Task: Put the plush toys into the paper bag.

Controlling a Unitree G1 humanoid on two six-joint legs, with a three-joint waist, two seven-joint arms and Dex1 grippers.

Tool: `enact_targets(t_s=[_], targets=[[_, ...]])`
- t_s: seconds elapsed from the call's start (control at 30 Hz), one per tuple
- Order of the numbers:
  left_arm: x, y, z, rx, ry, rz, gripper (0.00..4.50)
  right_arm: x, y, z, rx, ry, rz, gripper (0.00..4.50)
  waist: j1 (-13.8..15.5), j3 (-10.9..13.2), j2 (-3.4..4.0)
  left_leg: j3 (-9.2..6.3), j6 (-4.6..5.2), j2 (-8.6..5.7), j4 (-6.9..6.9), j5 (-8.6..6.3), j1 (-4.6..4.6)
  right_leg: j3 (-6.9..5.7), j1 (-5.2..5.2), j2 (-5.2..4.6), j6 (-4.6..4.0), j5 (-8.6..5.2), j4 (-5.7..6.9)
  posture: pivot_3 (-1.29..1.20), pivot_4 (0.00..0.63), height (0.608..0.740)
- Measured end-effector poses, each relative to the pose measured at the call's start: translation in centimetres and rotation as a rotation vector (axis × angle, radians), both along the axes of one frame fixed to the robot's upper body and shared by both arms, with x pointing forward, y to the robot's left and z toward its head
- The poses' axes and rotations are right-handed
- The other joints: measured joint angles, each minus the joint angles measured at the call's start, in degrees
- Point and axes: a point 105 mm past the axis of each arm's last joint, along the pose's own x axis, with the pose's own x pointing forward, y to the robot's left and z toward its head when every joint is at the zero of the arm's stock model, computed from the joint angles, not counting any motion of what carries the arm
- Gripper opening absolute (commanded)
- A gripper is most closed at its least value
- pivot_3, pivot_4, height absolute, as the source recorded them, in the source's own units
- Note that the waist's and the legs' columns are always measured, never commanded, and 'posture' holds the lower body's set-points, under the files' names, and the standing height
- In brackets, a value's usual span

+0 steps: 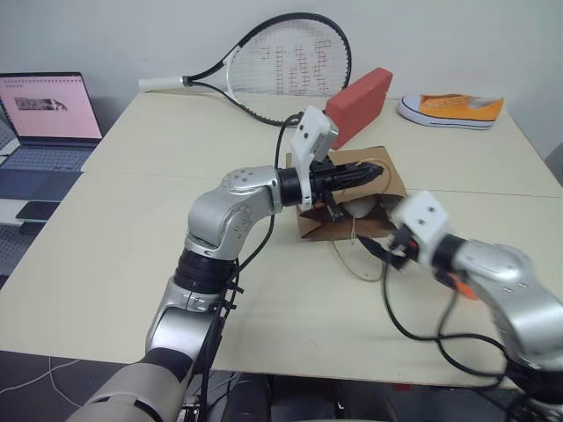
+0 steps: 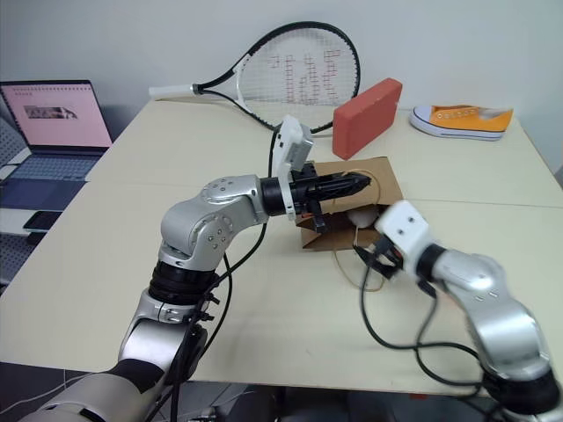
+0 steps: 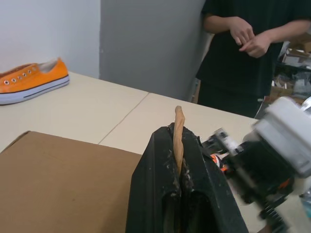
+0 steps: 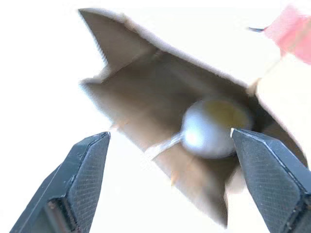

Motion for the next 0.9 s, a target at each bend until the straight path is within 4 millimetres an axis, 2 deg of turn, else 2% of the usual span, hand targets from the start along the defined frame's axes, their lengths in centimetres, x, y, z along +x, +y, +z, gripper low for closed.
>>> enact_targets(t_s=[0.1,0.2,0.27,0.47,0.6,0.7,0.9], targets=[[-0.1,-0.1,-0.1,0.000,0.001,-0.005,0.00,-1.8,-2.9,0.5,-0.049,0.019,-0.055,4.14,0.0,0.0,-0.01,0.03,0.00,0.00,0.02,0.00,0.01,0.02,0.02,0.00,0.00,0.00,0.01,0.00,0.150,0.740],[0.0,0.1,-0.4,0.006,0.004,0.002,0.00,-3.2,-6.9,-0.1,-0.075,0.059,-0.209,4.14,0.0,0.0,-0.03,0.07,0.00,0.01,0.02,0.00,0.04,0.04,0.04,0.01,0.01,0.00,0.02,0.00,0.150,0.740],[0.1,0.3,-0.5,0.008,0.007,0.005,0.00,-4.0,-8.7,-1.1,-0.048,0.085,-0.292,4.14,-0.1,0.0,-0.03,0.11,0.00,0.04,0.03,0.00,0.07,0.05,0.03,0.01,0.01,0.00,0.03,0.00,0.150,0.740],[0.0,0.3,-0.4,0.005,-0.001,0.000,0.00,-4.4,-11.7,-3.8,0.052,0.132,-0.474,4.14,-0.2,0.0,-0.02,0.21,0.00,0.01,0.09,0.00,0.07,0.17,0.04,0.00,0.00,0.00,0.03,0.00,0.150,0.740],[-0.1,0.2,-0.5,0.006,-0.003,-0.005,0.00,-3.7,-13.0,-5.4,0.119,0.158,-0.557,4.14,-0.2,0.0,-0.01,0.22,0.00,0.01,0.09,0.00,0.09,0.18,0.04,0.00,-0.01,0.00,0.03,0.00,0.150,0.740],[-0.1,0.2,-0.4,0.007,-0.004,-0.006,0.00,-2.9,-13.1,-6.3,0.142,0.171,-0.576,3.57,-0.2,0.0,0.00,0.21,0.00,0.02,0.08,0.00,0.09,0.18,0.03,0.01,-0.02,-0.01,0.04,0.00,0.150,0.740],[0.0,0.4,-0.5,0.011,-0.005,0.001,0.00,-2.3,-12.8,-6.9,0.148,0.183,-0.567,1.44,-0.2,0.0,0.00,0.19,0.00,0.01,0.06,0.00,0.06,0.17,0.03,0.01,0.00,0.00,0.01,0.00,0.150,0.740]])
